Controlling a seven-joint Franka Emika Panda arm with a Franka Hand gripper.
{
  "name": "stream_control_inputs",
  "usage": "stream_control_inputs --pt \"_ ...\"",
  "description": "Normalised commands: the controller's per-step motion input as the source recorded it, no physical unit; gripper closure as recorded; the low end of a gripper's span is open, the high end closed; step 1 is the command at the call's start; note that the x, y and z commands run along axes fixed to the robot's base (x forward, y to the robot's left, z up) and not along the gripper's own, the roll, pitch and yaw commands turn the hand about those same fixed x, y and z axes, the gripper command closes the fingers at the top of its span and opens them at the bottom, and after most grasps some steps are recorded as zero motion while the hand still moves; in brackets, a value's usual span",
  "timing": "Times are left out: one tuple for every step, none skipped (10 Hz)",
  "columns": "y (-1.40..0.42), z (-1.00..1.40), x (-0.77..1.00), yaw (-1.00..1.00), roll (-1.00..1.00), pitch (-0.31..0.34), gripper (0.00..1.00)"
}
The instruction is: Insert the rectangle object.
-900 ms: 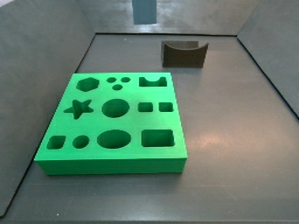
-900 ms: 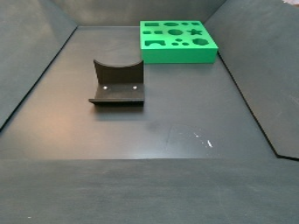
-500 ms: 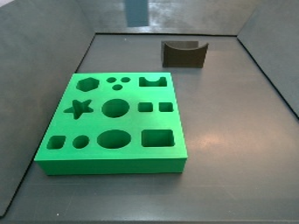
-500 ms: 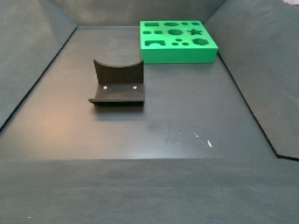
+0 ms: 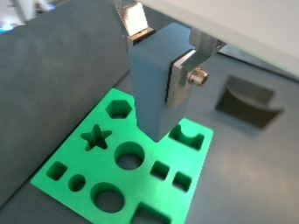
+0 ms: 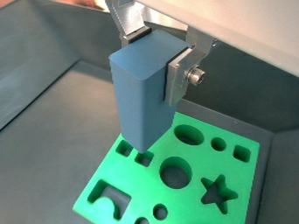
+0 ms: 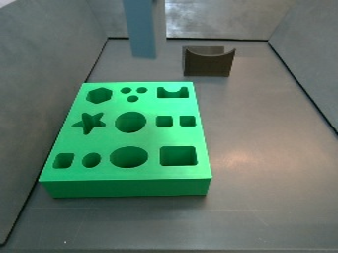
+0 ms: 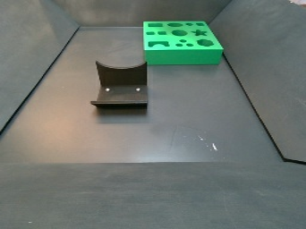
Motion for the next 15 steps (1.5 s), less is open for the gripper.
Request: stream_control_inputs --pt "-0.27 -0.36 0.0 -0.95 0.0 -0.016 1.0" --pt "-0.25 -0.37 0.0 -0.97 0.0 -0.009 1.0" --pt "-0.25 -0.36 0.0 -0.95 0.0 0.0 1.0" --pt "-0.27 -0.33 0.0 -0.92 0.0 0.0 1.0" --pt "-0.28 -0.3 0.0 -0.91 0.0 0.0 1.0" --pt "-0.27 -0.31 0.0 -0.93 0.0 0.0 1.0" --pt "-0.26 -0.32 0.0 -0.94 0.0 0.0 1.0" --pt "-0.25 -0.23 0.0 -0.93 0.0 0.0 1.0" --pt "-0.24 -0.2 0.0 -0.93 0.0 0.0 1.0" --pt "-0.23 -0.18 0.0 -0.94 0.0 0.0 1.0" --pt "-0.18 -0.19 0.0 -0.98 0.0 0.0 1.0" --pt "-0.15 -0.22 0.03 -0.98 0.0 0.0 1.0" --pt "-0.14 -0.27 0.1 -0.94 0.0 0.0 1.0" --pt "-0.07 -0.43 0.14 -0.93 0.03 0.0 1.0" --pt "-0.07 -0.46 0.16 -0.91 0.04 0.0 1.0"
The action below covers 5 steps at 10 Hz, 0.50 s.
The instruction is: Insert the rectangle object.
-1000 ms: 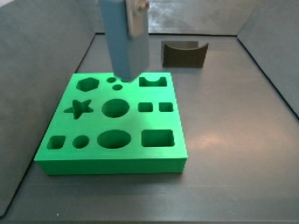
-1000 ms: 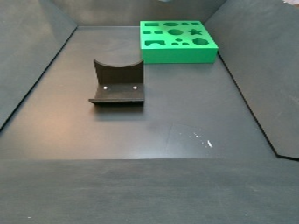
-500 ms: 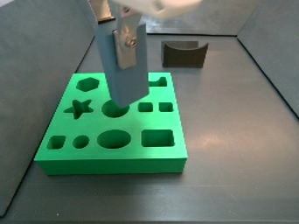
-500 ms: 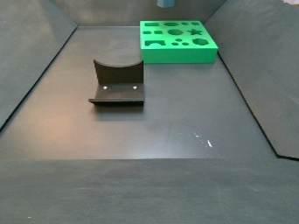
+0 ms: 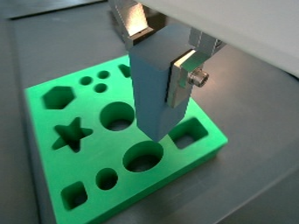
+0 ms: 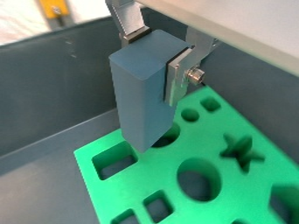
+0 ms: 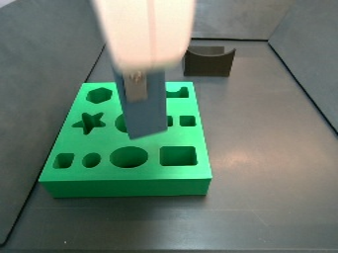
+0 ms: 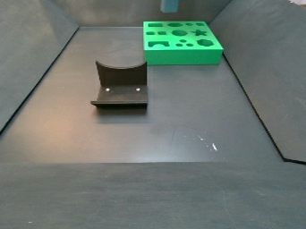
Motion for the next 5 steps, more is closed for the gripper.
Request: stream_control_inputs --pt "-0.08 -0.41 0.15 -0.91 0.03 0.0 1.0" --pt "-0.09 -0.37 0.12 -0.93 0.01 0.0 1.0" --pt "-0.1 -0.35 0.19 -0.87 0.01 0.0 1.0" --pt "-0.13 -0.37 0.27 -0.78 0.03 0.0 1.0" --pt "-0.13 -0.38 0.36 -0.63 0.07 0.041 1.0"
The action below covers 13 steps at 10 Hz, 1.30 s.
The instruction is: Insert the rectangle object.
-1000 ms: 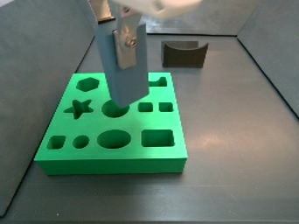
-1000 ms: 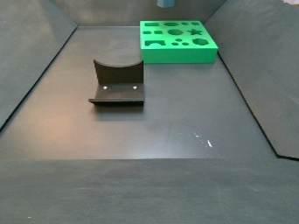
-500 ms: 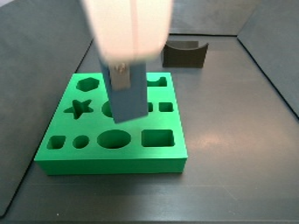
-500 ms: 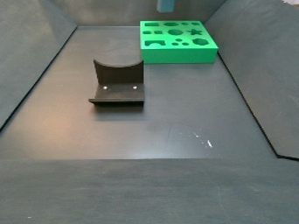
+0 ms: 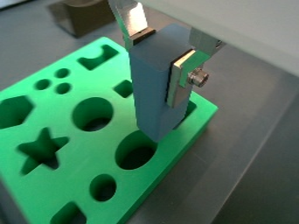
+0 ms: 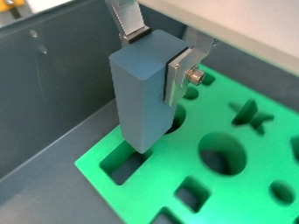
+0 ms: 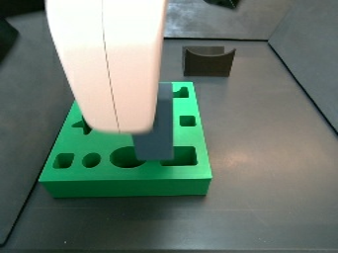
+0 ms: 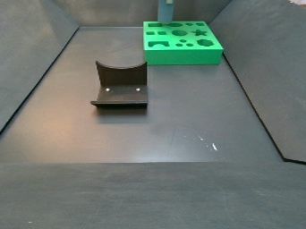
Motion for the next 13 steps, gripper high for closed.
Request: stream_control_inputs --pt "-0.13 -0.35 0.55 -0.34 0.12 0.151 1.0" --pt "-0.15 -0.19 0.47 -0.11 0.16 0.194 1.0" --pt "-0.01 -0.18 0.4 0.0 0.23 0.203 1.0" --pt "0.0 -0.25 0.54 0.03 0.23 0.293 1.0" --pt "0.05 -0.3 0.5 0.15 0.21 0.29 1.0" --pt "0.09 -0.4 0.53 0.01 0.1 0.253 1.0" --pt "0.04 -0.45 0.49 0.0 0.1 0.199 1.0" --pt "0.07 -0.37 0.32 0.08 0.09 0.146 1.0" --pt "0.0 -0.51 0.23 0.09 0.07 0.05 1.0" --pt "0.0 -0.61 0.18 0.0 0.0 0.0 1.0" --pt "0.0 -0.62 0.11 0.0 -0.03 -0.06 1.0" --pt "0.0 -0.51 0.0 0.03 0.0 -0.129 1.0" --pt "0.0 -0.41 0.02 0.0 0.0 -0.096 1.0"
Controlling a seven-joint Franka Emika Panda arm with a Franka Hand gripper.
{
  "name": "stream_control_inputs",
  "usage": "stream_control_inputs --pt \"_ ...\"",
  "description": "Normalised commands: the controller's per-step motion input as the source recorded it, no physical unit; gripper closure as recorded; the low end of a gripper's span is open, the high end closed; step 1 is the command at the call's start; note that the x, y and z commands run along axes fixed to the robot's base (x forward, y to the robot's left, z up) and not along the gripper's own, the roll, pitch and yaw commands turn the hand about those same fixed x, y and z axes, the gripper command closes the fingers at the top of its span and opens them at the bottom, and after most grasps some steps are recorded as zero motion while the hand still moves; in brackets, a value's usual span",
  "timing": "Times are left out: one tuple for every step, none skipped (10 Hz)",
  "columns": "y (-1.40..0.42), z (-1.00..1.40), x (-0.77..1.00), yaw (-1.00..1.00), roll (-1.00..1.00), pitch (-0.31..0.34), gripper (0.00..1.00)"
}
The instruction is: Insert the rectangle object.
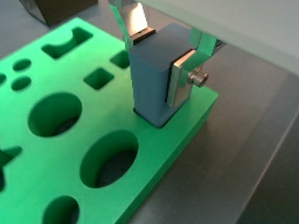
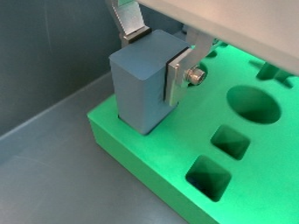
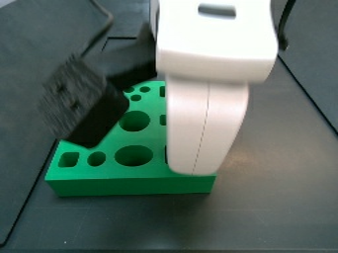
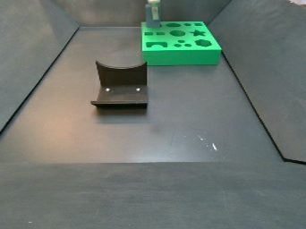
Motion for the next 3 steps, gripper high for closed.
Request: stream_control_inputs --pt "0.0 -0.32 0.0 0.0 -0.03 -0.149 1.0" --pt "0.05 -0.17 0.08 -0.04 -0.12 -0.014 1.0" --pt "0.0 0.0 0.0 0.0 0.0 0.0 1.0"
